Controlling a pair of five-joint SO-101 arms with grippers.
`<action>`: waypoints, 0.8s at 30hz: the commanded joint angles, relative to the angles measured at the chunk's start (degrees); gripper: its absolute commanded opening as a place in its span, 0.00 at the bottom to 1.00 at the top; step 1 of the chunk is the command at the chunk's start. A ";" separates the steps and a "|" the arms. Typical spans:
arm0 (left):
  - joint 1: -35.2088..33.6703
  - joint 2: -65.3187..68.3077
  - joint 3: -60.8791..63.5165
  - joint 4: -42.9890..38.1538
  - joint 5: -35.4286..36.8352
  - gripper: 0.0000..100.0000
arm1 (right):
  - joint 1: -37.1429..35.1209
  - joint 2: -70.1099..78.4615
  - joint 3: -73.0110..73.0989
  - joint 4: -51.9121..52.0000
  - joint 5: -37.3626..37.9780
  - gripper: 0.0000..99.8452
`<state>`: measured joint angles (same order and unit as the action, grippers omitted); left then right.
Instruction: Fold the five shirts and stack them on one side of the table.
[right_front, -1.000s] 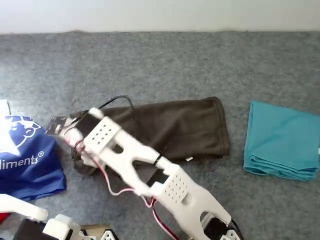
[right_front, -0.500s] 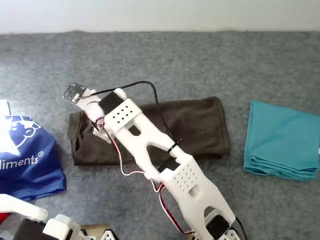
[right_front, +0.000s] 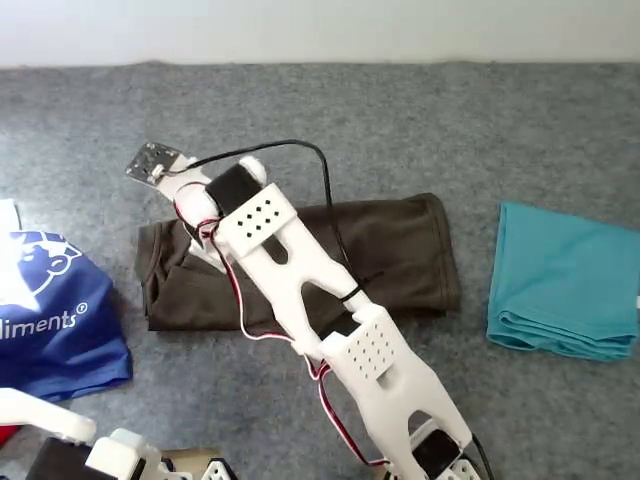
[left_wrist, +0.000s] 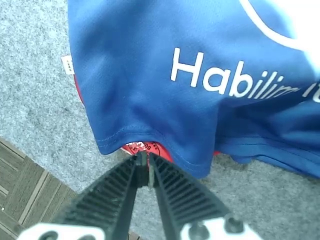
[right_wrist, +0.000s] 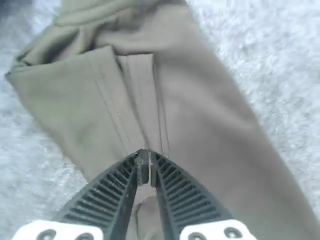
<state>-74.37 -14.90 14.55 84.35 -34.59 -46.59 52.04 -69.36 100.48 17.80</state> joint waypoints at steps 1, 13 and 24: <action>0.44 -0.35 -1.27 -0.26 0.44 0.02 | -1.27 -2.24 0.97 2.51 0.09 0.01; 0.44 -0.53 -1.27 -0.26 0.44 0.02 | 2.07 -1.63 20.92 2.33 0.00 0.01; 0.44 -0.62 -1.45 -0.18 0.44 0.02 | 4.62 -7.60 21.98 2.42 -3.78 0.01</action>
<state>-74.37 -14.90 14.55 84.35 -34.59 -43.08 51.16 -47.38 100.48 15.08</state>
